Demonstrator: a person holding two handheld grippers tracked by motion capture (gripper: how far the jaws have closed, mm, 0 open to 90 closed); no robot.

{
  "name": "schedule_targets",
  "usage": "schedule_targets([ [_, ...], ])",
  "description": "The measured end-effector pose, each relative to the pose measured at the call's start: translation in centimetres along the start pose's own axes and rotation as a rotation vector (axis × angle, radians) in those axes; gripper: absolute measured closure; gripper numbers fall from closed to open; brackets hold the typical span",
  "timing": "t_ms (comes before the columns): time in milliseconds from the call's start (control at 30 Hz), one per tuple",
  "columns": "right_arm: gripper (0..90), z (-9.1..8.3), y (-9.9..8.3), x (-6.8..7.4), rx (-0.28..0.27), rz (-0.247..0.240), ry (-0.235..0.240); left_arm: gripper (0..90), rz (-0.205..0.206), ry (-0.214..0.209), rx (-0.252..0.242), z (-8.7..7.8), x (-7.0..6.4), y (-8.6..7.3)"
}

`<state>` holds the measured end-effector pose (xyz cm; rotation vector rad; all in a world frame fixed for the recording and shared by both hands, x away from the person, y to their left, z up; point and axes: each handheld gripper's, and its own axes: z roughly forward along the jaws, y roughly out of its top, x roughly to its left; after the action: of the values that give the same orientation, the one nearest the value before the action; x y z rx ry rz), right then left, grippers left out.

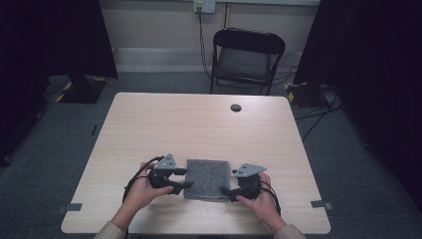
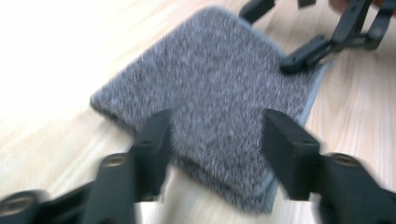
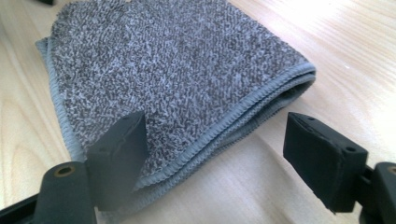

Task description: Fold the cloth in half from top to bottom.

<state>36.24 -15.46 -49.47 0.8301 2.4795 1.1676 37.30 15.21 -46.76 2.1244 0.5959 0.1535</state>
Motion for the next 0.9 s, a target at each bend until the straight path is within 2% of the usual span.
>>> schedule_targets([
  [33, 21.6, 0.0, 0.0, 0.0, 0.000, -0.001, 0.000, 46.4, 0.011, -0.001, 0.000, 0.2, -0.1, 0.1],
  [100, 21.7, 0.1, -0.1, 0.1, 0.000, 0.001, 0.000, 66.0, 0.017, -0.033, 0.036, 0.8, -0.4, -0.1],
  [133, 21.7, 0.1, -0.1, 0.1, 0.000, 0.000, 0.000, 63.5, 0.025, -0.029, 0.063, 1.3, -0.4, -0.3],
  [200, 21.7, 0.1, -0.1, 0.1, 0.001, -0.001, -0.001, 67.3, 0.034, -0.041, 0.116, 1.8, -0.4, -1.0],
  [267, 21.8, 0.1, -0.1, 0.1, 0.001, 0.001, -0.001, 67.2, 0.022, -0.060, 0.102, 1.8, -0.3, -1.4],
  [300, 21.9, 0.1, -0.1, 0.1, 0.001, 0.002, 0.000, 66.2, 0.031, -0.061, 0.107, 1.5, -0.3, -1.3],
  [367, 22.0, 0.1, -0.2, 0.2, 0.000, 0.006, 0.002, 58.6, 0.046, -0.047, 0.112, 1.1, -0.5, -1.1],
  [433, 21.9, 0.1, -0.2, 0.1, -0.002, 0.010, 0.006, 46.9, 0.031, -0.028, 0.089, 0.7, -0.5, -1.0],
  [500, 21.9, 0.0, -0.1, 0.0, -0.013, 0.017, 0.013, 42.0, 0.027, -0.014, 0.072, 0.3, -0.3, -0.8],
  [567, 21.2, -0.2, 0.0, 0.0, -0.023, 0.020, 0.021, 31.6, 0.025, 0.001, 0.052, 0.0, -0.1, -0.6],
  [700, 17.4, -0.6, 0.2, 0.0, -0.016, 0.013, 0.042, 20.8, 0.042, 0.011, 0.025, -0.4, 0.0, -0.1],
  [733, 16.7, -0.7, 0.3, 0.0, -0.016, 0.015, 0.048, 19.0, 0.034, 0.007, 0.024, -0.5, 0.0, 0.0],
  [833, 16.0, -1.1, 0.4, -0.2, -0.023, 0.020, 0.067, 16.1, 0.018, 0.004, 0.014, -0.8, 0.3, -0.1],
  [900, 15.9, -1.5, 0.4, -0.4, -0.032, 0.030, 0.073, 15.8, 0.023, 0.014, 0.012, -1.1, 0.4, -0.3],
])
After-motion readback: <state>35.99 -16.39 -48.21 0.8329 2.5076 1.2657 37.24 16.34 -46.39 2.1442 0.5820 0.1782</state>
